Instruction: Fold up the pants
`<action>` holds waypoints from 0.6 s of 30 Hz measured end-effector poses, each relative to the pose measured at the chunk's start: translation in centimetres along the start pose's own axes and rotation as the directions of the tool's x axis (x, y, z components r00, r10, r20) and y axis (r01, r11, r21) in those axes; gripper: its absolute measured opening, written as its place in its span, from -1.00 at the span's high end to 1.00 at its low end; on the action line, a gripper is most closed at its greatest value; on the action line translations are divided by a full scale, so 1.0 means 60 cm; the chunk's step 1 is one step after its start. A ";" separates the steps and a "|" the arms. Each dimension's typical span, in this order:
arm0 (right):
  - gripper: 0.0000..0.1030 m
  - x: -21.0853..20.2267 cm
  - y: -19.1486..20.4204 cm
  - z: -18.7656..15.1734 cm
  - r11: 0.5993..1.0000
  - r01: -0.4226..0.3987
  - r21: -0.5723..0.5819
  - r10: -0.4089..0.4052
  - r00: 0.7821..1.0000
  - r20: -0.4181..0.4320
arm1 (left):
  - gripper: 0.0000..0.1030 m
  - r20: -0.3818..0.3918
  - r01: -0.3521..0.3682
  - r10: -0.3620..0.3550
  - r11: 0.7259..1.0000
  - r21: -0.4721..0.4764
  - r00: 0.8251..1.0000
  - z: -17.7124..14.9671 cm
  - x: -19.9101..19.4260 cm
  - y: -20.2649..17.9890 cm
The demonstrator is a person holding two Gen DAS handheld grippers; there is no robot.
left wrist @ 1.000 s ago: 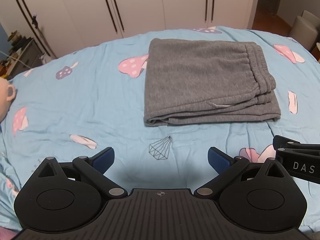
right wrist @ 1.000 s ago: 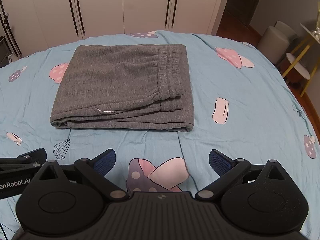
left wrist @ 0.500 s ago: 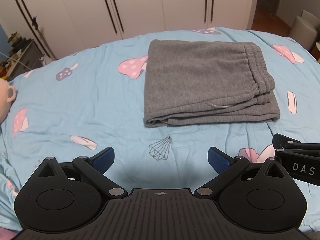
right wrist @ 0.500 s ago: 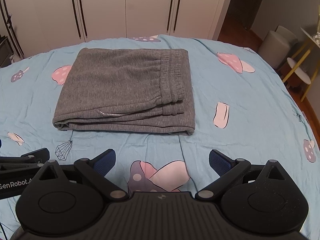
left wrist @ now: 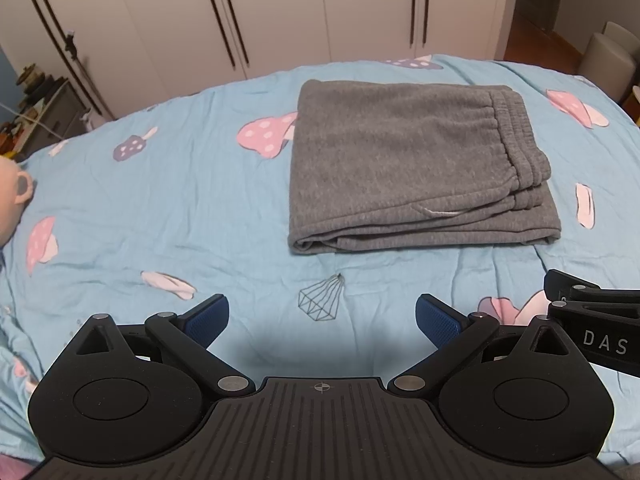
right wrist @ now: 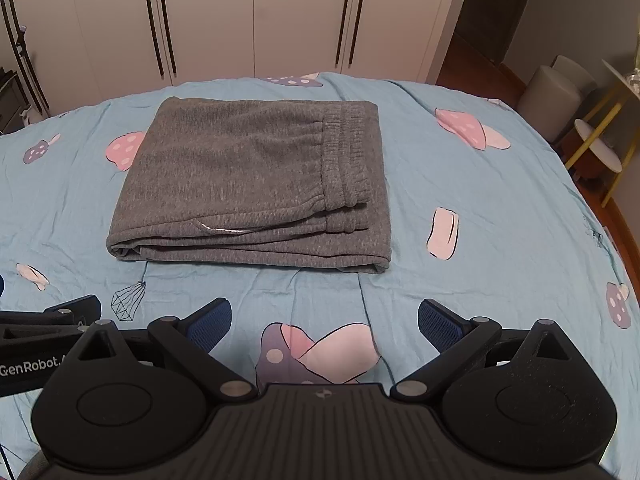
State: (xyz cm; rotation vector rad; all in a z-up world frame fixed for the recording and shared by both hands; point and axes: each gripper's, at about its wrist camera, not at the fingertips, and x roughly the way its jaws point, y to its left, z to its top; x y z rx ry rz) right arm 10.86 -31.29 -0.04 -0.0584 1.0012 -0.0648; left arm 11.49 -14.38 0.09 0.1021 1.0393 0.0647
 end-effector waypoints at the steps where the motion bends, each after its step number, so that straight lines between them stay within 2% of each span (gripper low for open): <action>1: -0.94 0.000 0.000 0.000 1.000 0.001 0.000 -0.001 1.000 0.000 | -0.98 0.001 0.000 0.000 1.000 0.000 1.000 0.000 0.000 0.000; 18: -0.94 -0.001 -0.002 0.000 1.000 0.004 0.003 -0.004 1.000 0.000 | -0.98 0.004 -0.009 0.009 1.000 -0.004 1.000 0.000 0.000 -0.001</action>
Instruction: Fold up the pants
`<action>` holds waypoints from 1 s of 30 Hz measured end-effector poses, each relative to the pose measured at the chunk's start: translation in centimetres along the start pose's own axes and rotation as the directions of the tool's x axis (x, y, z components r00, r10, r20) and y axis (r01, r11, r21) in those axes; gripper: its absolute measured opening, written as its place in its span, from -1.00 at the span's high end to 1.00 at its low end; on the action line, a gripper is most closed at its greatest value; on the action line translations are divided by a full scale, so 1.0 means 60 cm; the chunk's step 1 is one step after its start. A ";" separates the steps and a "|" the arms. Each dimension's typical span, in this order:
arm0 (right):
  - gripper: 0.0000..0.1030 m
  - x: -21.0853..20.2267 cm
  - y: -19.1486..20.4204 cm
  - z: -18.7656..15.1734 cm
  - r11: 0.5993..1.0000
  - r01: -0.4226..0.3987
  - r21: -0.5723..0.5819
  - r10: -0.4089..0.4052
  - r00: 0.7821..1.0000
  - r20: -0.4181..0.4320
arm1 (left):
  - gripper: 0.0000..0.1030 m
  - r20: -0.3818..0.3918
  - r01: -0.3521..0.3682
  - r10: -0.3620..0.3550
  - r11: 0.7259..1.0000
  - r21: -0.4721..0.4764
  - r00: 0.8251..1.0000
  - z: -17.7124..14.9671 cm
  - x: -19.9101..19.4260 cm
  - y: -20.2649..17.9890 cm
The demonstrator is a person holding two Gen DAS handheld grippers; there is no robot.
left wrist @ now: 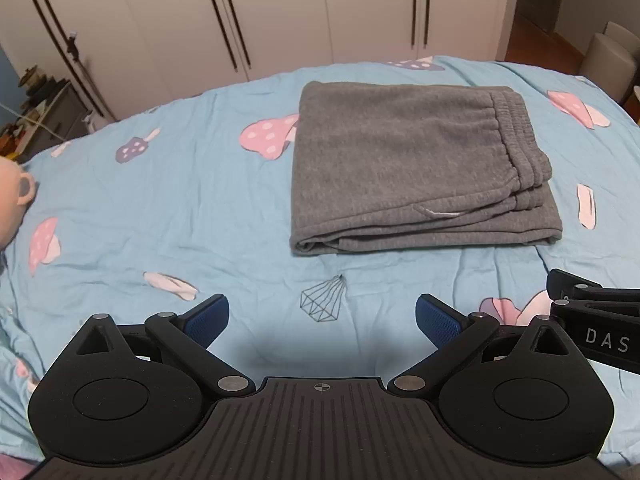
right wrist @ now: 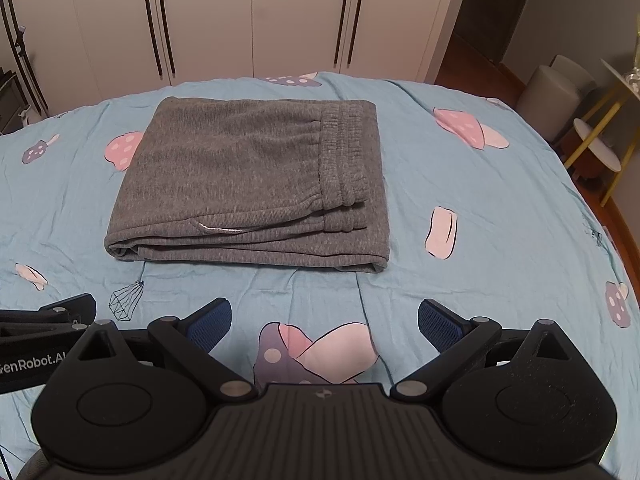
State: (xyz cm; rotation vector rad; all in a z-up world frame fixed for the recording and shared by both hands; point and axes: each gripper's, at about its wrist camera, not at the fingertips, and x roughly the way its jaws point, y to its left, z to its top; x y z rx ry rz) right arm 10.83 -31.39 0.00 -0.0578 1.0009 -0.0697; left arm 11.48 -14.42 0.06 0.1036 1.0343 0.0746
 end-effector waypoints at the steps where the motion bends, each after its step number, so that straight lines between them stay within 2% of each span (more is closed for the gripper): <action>1: -0.94 0.000 0.000 0.000 1.000 0.000 0.000 0.000 1.000 0.001 | -0.98 -0.001 0.000 0.000 1.000 0.000 1.000 0.000 0.000 0.000; 30: -0.94 0.005 0.002 -0.001 1.000 0.007 -0.007 -0.007 1.000 0.001 | -0.98 0.004 -0.006 0.006 1.000 -0.007 1.000 -0.002 0.004 -0.002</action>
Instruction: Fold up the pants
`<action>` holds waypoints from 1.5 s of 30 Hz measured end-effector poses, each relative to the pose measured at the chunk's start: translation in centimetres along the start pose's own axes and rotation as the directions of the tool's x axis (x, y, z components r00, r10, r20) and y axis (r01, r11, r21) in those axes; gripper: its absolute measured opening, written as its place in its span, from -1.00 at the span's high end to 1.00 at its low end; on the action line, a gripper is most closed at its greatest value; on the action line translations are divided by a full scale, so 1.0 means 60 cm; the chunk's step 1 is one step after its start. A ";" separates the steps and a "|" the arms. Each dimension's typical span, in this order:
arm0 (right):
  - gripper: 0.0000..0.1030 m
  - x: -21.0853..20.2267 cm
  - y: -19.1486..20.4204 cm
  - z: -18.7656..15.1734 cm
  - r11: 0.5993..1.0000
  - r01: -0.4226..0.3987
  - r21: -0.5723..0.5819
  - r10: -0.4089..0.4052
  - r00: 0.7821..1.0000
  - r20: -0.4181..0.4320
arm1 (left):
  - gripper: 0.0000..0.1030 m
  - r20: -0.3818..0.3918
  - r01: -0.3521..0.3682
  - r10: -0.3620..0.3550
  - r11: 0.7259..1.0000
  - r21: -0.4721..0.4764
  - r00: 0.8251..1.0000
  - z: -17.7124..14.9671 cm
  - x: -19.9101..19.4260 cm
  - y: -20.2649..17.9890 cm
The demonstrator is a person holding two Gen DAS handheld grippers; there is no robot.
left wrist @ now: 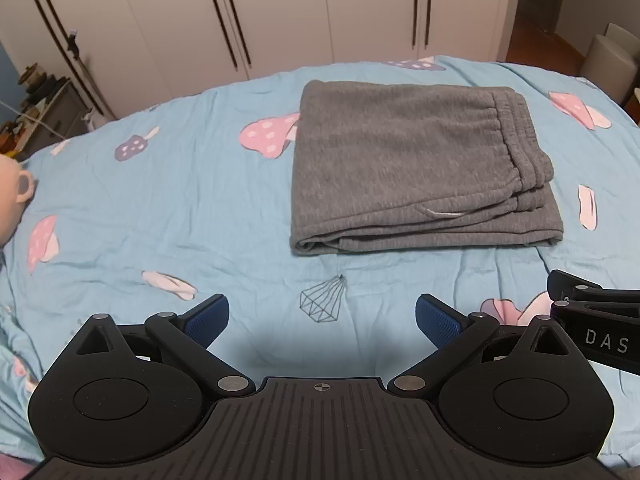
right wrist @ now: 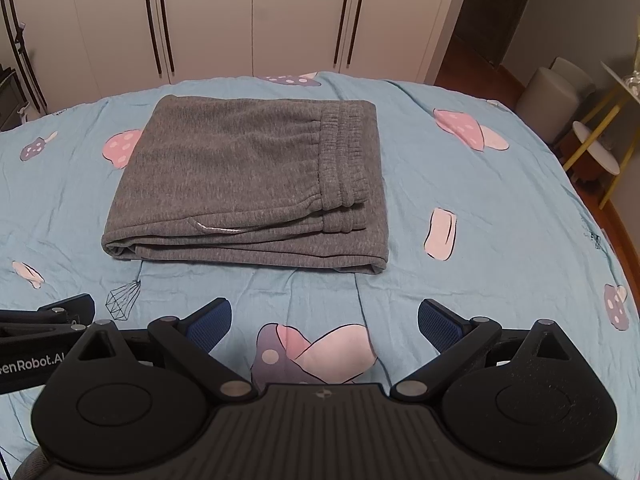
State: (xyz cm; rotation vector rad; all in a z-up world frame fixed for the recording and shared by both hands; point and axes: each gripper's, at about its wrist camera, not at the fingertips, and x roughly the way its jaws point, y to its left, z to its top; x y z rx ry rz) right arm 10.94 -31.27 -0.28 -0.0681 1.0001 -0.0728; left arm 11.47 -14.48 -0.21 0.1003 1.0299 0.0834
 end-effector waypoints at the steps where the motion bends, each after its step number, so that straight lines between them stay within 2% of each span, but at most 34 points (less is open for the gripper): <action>1: -0.94 0.000 0.000 0.000 1.000 0.000 -0.001 0.000 1.000 0.001 | -0.98 0.001 -0.001 0.001 1.000 -0.001 1.000 0.000 0.000 0.000; 45: -0.94 -0.001 0.002 0.004 1.000 -0.006 -0.012 0.006 1.000 0.003 | -0.98 0.020 -0.014 0.014 0.999 -0.029 1.000 0.008 -0.001 0.005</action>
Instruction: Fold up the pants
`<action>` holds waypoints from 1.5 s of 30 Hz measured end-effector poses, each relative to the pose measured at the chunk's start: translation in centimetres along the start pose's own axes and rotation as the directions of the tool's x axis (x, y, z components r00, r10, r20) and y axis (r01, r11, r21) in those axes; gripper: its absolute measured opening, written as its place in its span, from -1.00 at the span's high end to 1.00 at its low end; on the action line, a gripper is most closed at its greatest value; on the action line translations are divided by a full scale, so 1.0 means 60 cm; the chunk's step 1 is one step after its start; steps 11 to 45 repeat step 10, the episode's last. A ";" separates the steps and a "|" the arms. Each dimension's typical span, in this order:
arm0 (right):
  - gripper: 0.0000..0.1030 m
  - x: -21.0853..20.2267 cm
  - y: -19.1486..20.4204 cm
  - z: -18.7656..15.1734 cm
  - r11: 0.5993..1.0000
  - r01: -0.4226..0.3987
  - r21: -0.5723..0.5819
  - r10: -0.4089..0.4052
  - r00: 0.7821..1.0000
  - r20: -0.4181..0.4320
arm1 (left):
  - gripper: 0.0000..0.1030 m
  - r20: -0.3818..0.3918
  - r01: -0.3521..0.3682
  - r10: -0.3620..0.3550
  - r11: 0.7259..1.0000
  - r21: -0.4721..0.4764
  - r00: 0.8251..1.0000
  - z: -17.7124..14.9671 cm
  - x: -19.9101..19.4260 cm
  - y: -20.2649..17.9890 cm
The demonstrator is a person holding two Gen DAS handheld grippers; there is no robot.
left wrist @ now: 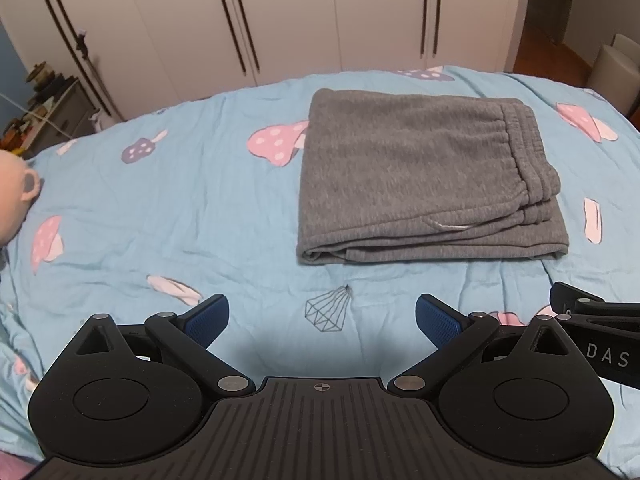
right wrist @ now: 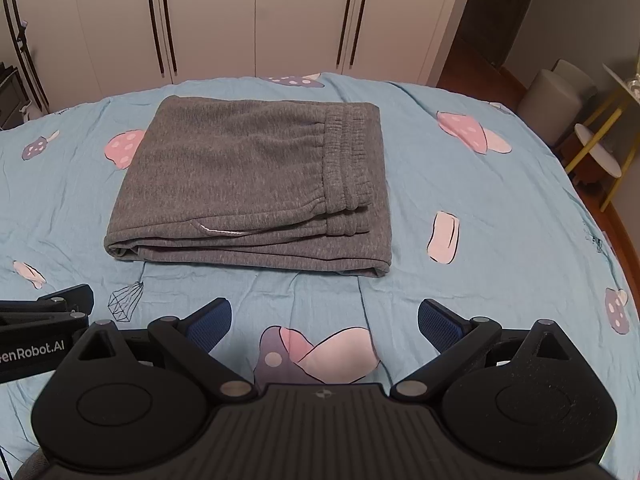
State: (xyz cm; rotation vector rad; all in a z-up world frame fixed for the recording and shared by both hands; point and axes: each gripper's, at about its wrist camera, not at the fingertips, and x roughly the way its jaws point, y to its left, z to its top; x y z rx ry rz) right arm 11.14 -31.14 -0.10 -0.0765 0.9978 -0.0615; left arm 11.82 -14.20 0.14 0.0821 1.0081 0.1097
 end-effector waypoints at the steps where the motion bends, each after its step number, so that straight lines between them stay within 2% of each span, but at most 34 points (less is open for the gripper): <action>1: -0.94 0.000 -0.001 0.000 1.000 0.001 -0.001 -0.001 1.000 0.001 | -0.99 0.003 -0.001 0.001 1.000 0.001 1.000 0.000 -0.001 0.000; 6: -0.94 0.001 -0.001 0.000 1.000 0.001 0.000 -0.001 1.000 0.000 | -0.98 0.053 -0.024 0.022 0.999 0.024 0.998 -0.003 -0.008 -0.007; 45: -0.94 0.002 -0.002 -0.002 1.000 0.001 0.001 -0.001 1.000 -0.001 | -0.98 0.037 -0.019 0.017 0.999 0.031 0.999 -0.001 -0.004 -0.010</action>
